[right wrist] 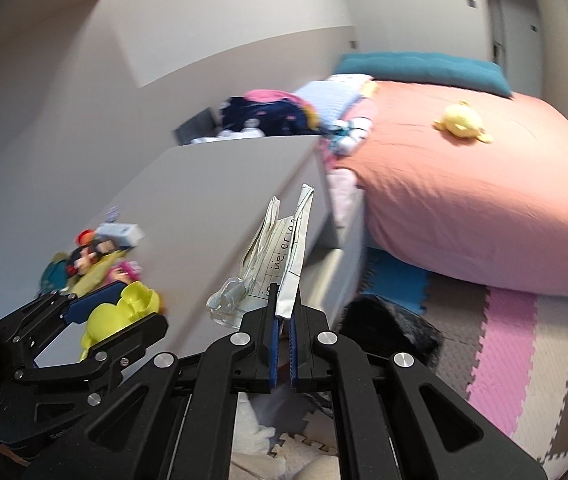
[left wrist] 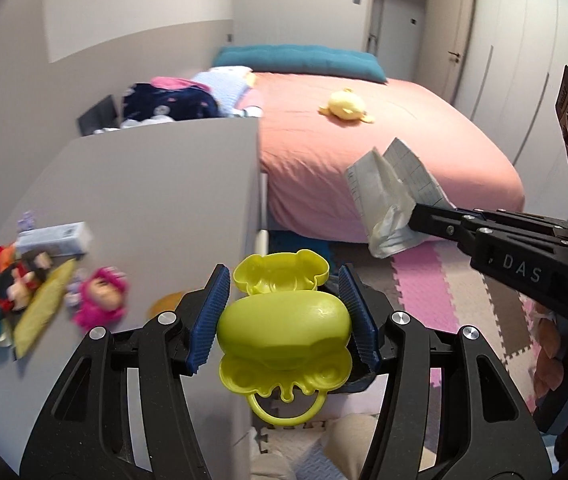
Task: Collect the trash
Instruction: 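Carry the mold and wrapper over the black bin and open both tools, then move both tools back over the table toward the pink doll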
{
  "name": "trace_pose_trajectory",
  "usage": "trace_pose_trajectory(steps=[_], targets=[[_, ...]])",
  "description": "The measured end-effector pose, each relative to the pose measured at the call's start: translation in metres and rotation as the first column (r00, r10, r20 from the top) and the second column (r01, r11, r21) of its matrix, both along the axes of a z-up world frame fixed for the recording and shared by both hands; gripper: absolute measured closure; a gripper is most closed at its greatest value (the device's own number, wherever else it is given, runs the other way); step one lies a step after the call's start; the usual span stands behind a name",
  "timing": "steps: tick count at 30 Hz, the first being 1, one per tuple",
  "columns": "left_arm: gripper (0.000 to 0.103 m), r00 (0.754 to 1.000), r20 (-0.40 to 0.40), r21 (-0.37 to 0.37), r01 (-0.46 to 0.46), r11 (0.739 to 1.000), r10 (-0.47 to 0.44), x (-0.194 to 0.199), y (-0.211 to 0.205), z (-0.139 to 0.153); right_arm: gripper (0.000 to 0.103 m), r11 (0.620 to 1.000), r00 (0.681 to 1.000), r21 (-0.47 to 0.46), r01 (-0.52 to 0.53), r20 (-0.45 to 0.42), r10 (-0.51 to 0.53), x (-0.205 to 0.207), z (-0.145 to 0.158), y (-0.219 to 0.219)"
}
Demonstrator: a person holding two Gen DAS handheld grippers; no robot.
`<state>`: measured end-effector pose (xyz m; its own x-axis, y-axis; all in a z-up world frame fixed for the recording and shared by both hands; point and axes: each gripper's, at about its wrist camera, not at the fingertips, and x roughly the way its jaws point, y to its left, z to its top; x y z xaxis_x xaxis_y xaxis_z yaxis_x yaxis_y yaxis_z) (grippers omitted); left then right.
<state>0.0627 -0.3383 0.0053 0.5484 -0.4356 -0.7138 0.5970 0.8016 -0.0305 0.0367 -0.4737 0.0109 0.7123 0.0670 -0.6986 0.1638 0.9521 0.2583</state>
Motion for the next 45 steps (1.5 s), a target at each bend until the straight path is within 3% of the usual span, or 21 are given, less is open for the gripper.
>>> trace_pose_trajectory(steps=[7, 19, 21, 22, 23, 45], targets=[[0.047, 0.997, -0.054, 0.026, 0.049, 0.998, -0.048, 0.013, -0.047, -0.02, 0.099, 0.992, 0.992, 0.012, 0.122, -0.042, -0.122, -0.01, -0.02, -0.059], [0.045, 0.989, -0.128, 0.084, 0.09, 0.992, -0.078, 0.03, -0.09, -0.057, 0.098, 0.984, 0.978, -0.005, 0.178, -0.109, -0.178, 0.015, -0.051, -0.109], [0.006, 0.986, -0.152, 0.097, 0.076, 0.992, -0.061, 0.04, -0.096, -0.061, 0.069, 0.978, 0.965, -0.062, 0.2, -0.159, -0.208, 0.03, -0.058, -0.117], [0.006, 0.99, -0.129, 0.098, 0.061, 0.993, -0.048, 0.041, -0.098, -0.059, 0.039, 0.969, 0.957, -0.086, 0.232, -0.157, -0.243, 0.033, -0.057, -0.122], [0.006, 0.994, -0.108, 0.11, 0.048, 0.993, -0.037, 0.041, -0.099, -0.058, 0.035, 0.962, 0.954, -0.104, 0.251, -0.14, -0.264, 0.033, -0.055, -0.124], [0.006, 0.998, -0.069, 0.087, -0.001, 0.996, 0.007, 0.043, -0.064, -0.038, 0.034, 0.965, 0.968, -0.148, 0.219, -0.088, -0.233, 0.037, -0.029, -0.099]])
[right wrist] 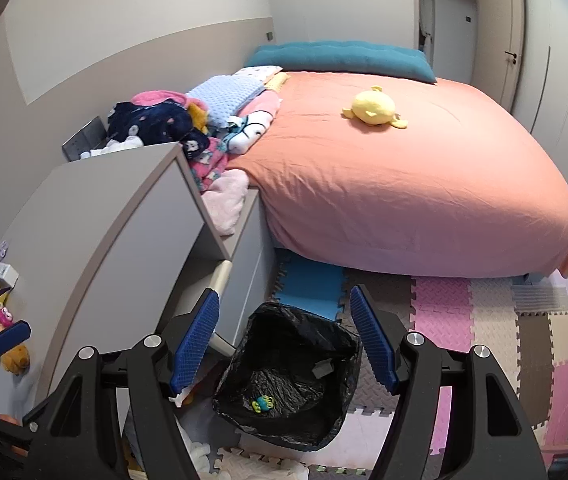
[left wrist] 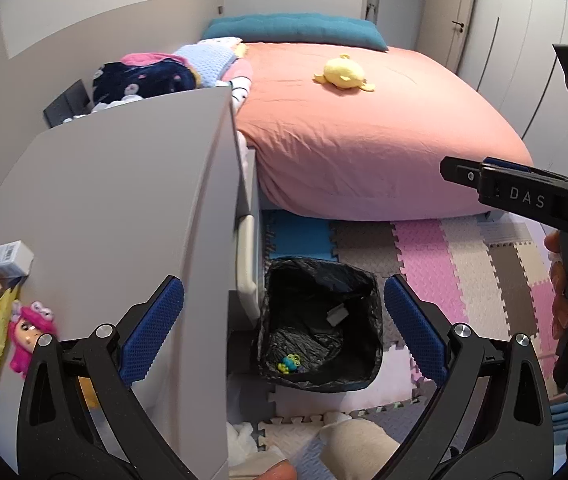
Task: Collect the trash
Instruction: 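Move both tools back over the table toward the pink doll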
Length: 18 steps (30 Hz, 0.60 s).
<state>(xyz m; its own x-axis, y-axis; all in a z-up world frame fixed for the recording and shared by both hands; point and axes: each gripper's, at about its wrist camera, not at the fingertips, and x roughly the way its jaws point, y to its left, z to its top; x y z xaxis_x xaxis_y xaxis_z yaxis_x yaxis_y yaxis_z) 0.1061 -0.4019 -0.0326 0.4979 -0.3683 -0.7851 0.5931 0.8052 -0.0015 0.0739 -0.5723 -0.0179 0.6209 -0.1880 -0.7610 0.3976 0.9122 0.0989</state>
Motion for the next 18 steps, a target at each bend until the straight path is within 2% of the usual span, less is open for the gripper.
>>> trace_pose_trajectory(steps=[8, 18], targets=[[0.006, 0.998, 0.038, 0.0, -0.055, 0.998, 0.055, 0.001, 0.04, 0.012, 0.034, 0.998, 0.998, -0.009, -0.06, 0.008, 0.06, 0.01, 0.006, 0.036], [0.006, 0.978, 0.062, -0.021, -0.198, 0.98, 0.199, 0.015, 0.107, 0.018, 0.034, 0.989, 0.989, -0.013, -0.148, 0.013, 0.148, 0.021, 0.008, 0.085]])
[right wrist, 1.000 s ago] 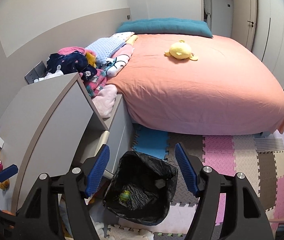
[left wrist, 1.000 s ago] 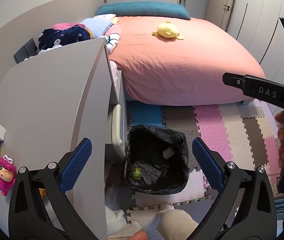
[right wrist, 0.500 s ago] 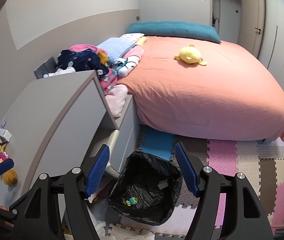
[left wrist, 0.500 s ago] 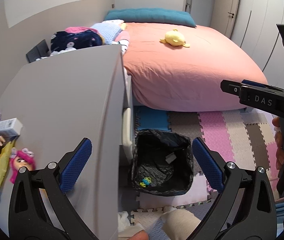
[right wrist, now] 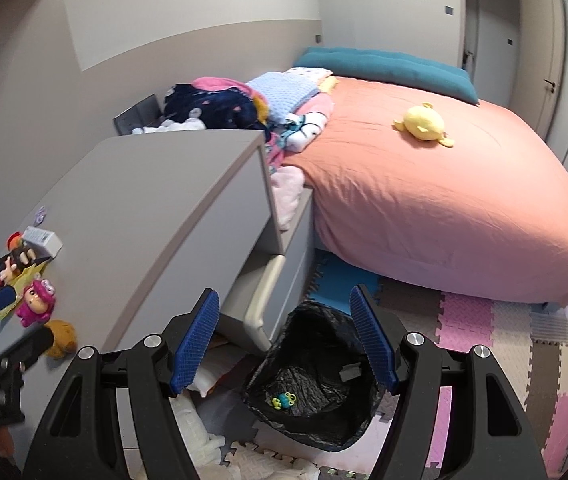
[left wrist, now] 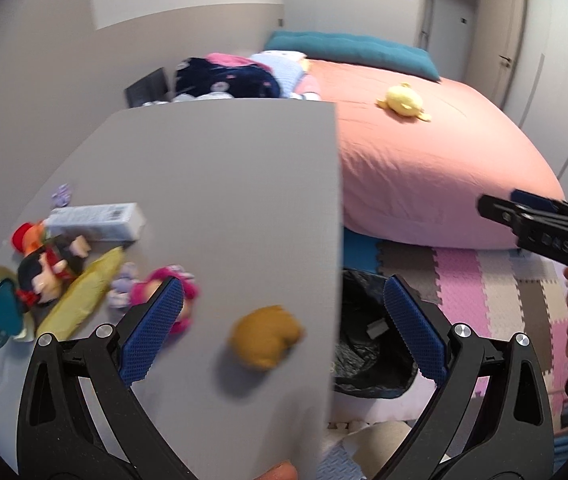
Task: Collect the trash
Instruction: 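Move both tools back over the table toward the pink doll, then grasp the pink doll with the left tool while the right tool grasps the brown bear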
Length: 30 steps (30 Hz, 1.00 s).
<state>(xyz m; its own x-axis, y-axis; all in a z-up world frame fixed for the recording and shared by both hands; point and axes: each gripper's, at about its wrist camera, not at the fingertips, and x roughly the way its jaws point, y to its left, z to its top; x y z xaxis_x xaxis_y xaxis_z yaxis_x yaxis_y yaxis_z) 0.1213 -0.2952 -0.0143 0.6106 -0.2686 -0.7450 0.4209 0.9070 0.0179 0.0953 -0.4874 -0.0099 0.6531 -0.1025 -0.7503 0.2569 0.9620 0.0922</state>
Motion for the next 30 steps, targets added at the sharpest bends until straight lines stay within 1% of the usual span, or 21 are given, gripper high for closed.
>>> trace_pose_trajectory(steps=[5, 6, 7, 8, 9, 12, 16, 19, 21, 24, 30], targets=[[0.006, 0.997, 0.014, 0.003, -0.076, 0.997, 0.076, 0.01, 0.025, -0.007, 0.034, 0.999, 0.999, -0.003, -0.043, 0.005, 0.043, 0.004, 0.002, 0.018], [0.008, 0.996, 0.009, 0.0, -0.087, 0.996, 0.087, 0.012, 0.029, -0.009, 0.034, 0.999, 0.999, -0.004, -0.052, 0.006, 0.052, 0.005, 0.001, 0.023], [0.011, 0.995, 0.002, -0.002, -0.098, 0.995, 0.098, 0.016, 0.033, -0.012, 0.034, 0.998, 0.998, -0.004, -0.06, 0.006, 0.06, 0.006, 0.002, 0.027], [0.016, 0.994, -0.005, -0.006, -0.106, 0.994, 0.106, 0.019, 0.037, -0.014, 0.034, 0.997, 0.997, -0.004, -0.073, 0.007, 0.073, 0.008, 0.002, 0.032], [0.02, 0.994, -0.016, -0.009, -0.109, 0.994, 0.109, 0.021, 0.039, -0.015, 0.034, 0.997, 0.997, -0.004, -0.08, 0.007, 0.08, 0.009, 0.002, 0.035], [0.026, 0.993, -0.03, -0.002, -0.117, 0.993, 0.117, 0.028, 0.043, -0.021, 0.034, 0.994, 0.994, 0.004, -0.11, 0.006, 0.11, 0.013, -0.001, 0.047], [0.032, 0.99, -0.034, 0.014, -0.133, 0.991, 0.134, 0.036, 0.046, -0.029, 0.034, 0.989, 0.989, 0.007, -0.151, 0.003, 0.151, 0.017, -0.007, 0.062], [0.043, 0.989, -0.052, 0.009, -0.138, 0.99, 0.139, 0.041, 0.049, -0.034, 0.034, 0.984, 0.984, 0.006, -0.179, -0.001, 0.179, 0.02, -0.011, 0.072], [0.051, 0.989, -0.063, 0.019, -0.137, 0.99, 0.138, 0.045, 0.05, -0.039, 0.034, 0.98, 0.98, 0.007, -0.197, -0.004, 0.197, 0.022, -0.012, 0.079], [0.057, 0.988, -0.054, 0.033, -0.144, 0.989, 0.145, 0.046, 0.052, -0.044, 0.034, 0.976, 0.976, 0.009, -0.218, -0.009, 0.218, 0.024, -0.015, 0.087], [0.057, 0.985, -0.047, 0.012, -0.168, 0.986, 0.168, 0.041, 0.066, -0.042, 0.034, 0.963, 0.963, 0.027, -0.268, -0.009, 0.268, 0.027, -0.018, 0.105]])
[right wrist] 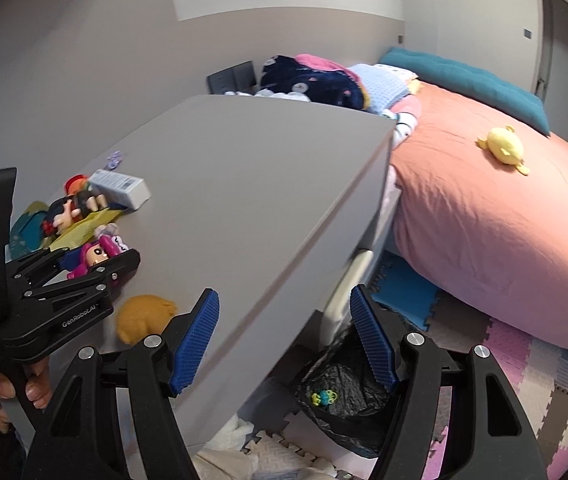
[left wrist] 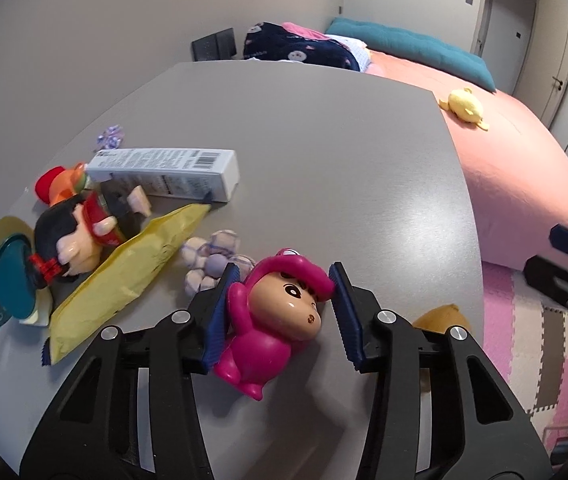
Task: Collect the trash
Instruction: 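Grasp the pink doll with the left tool while the right tool grasps the brown bear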
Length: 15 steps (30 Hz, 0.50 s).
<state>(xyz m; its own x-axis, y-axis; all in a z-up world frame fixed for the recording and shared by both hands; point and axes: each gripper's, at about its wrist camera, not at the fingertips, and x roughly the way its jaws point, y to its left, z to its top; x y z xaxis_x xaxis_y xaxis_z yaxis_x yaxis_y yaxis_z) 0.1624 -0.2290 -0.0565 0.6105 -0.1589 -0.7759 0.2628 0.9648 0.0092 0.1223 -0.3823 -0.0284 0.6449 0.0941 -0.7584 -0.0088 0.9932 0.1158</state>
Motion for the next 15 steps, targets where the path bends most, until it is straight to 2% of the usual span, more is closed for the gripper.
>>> trace_pose_trajectory(steps=[15], targets=[[0.057, 0.996, 0.021, -0.024, -0.083, 0.996, 0.084, -0.029, 0.062, 0.018, 0.034, 0.989, 0.991, 0.062, -0.137, 0.002, 0.137, 0.004, -0.011, 0.066]])
